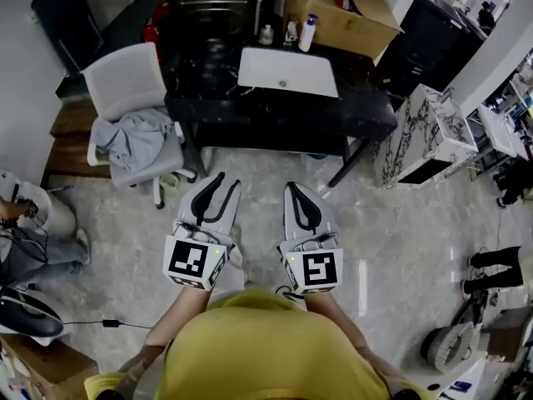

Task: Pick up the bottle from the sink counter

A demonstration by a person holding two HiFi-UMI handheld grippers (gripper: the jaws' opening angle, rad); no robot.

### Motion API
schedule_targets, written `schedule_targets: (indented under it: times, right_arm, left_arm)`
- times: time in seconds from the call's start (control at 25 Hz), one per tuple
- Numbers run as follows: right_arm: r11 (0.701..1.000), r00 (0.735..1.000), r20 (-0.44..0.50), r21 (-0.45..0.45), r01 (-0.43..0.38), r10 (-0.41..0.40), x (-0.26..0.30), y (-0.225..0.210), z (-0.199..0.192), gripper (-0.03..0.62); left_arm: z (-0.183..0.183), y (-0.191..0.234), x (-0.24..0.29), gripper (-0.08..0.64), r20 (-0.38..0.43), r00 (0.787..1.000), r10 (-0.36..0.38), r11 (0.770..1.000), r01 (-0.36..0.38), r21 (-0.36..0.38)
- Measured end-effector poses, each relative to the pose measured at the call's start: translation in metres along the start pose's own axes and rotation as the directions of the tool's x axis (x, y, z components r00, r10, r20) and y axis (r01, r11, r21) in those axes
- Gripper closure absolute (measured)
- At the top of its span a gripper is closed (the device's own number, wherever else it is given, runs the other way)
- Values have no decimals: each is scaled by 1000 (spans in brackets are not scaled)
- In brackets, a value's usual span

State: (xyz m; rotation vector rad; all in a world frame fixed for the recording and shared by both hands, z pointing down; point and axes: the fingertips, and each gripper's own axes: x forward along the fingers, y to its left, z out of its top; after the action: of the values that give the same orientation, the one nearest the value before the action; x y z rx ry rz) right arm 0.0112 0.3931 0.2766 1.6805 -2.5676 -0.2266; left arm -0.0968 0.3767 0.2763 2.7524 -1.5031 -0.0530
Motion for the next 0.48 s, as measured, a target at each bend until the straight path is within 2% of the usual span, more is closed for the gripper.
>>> schedule_targets:
  times: [0.48]
  right_arm:
    - [999,999,-22,-17,41,-41,147,-50,-21,592]
  left_arm:
    - [-9,93,131,433,1,999,-51,999,51,-1]
